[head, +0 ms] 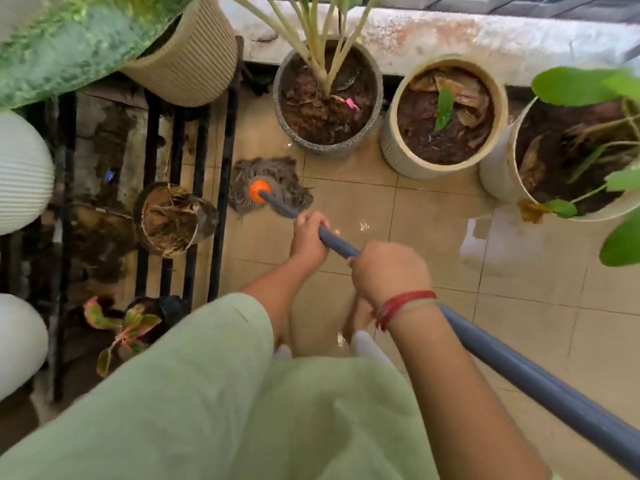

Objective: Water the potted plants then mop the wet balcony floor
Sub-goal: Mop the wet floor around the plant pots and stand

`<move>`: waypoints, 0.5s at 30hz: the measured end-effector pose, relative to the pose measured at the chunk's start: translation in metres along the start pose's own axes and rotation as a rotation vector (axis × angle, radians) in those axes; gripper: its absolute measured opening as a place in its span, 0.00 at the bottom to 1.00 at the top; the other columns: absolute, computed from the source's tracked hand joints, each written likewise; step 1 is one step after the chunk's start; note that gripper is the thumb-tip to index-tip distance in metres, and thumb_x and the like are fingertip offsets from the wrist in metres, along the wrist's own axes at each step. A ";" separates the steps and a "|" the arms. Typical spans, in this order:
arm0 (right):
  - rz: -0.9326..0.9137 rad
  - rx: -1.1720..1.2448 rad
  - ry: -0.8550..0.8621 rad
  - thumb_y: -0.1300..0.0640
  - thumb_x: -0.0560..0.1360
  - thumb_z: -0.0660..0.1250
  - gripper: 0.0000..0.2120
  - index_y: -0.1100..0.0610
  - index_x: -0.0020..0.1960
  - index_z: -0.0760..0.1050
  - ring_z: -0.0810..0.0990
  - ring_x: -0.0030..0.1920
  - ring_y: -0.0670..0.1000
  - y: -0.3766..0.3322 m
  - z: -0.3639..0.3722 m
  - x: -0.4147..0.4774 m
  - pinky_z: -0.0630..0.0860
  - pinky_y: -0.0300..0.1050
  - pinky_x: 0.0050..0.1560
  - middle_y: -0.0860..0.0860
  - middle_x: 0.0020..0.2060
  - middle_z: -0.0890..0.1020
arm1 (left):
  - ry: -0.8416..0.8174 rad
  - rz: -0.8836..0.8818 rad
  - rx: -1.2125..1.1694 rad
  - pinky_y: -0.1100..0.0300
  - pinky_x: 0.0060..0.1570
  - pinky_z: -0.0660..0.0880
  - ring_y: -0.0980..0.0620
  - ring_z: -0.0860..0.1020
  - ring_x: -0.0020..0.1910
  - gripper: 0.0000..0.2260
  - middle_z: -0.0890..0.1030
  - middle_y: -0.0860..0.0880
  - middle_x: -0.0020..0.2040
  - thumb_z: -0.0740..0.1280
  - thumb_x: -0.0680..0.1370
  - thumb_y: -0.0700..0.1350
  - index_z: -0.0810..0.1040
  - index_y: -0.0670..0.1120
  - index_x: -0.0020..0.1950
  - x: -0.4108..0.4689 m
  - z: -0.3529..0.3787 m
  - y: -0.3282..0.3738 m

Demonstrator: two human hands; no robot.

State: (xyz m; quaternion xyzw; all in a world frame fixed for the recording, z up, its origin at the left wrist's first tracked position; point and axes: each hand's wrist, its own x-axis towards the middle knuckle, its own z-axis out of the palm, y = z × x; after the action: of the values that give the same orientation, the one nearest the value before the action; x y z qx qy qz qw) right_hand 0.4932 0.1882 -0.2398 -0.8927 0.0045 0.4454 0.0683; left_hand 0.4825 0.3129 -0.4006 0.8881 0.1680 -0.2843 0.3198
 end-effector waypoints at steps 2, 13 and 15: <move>-0.002 0.016 0.101 0.54 0.80 0.57 0.13 0.59 0.57 0.76 0.79 0.55 0.57 0.002 -0.010 0.016 0.69 0.43 0.44 0.56 0.53 0.81 | -0.005 0.048 0.028 0.56 0.59 0.71 0.45 0.71 0.59 0.11 0.70 0.42 0.61 0.66 0.74 0.35 0.74 0.43 0.56 0.027 -0.009 0.006; -0.066 -0.166 0.190 0.48 0.81 0.53 0.16 0.58 0.55 0.73 0.80 0.48 0.58 0.035 0.036 -0.022 0.67 0.44 0.38 0.56 0.46 0.81 | -0.053 0.037 0.015 0.46 0.68 0.65 0.38 0.61 0.72 0.07 0.67 0.42 0.67 0.69 0.75 0.45 0.78 0.47 0.52 -0.001 0.034 0.001; -0.086 -0.237 0.141 0.47 0.81 0.52 0.17 0.59 0.54 0.73 0.79 0.43 0.58 0.045 0.049 -0.048 0.67 0.44 0.36 0.56 0.44 0.81 | -0.042 -0.013 -0.028 0.47 0.66 0.67 0.38 0.62 0.70 0.08 0.69 0.42 0.63 0.69 0.76 0.47 0.78 0.48 0.53 -0.041 0.047 -0.002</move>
State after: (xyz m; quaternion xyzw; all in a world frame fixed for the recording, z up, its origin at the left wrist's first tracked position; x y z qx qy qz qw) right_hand 0.4226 0.1476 -0.2360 -0.9230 -0.0815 0.3756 -0.0192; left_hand 0.4306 0.2781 -0.4062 0.8763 0.1708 -0.3026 0.3336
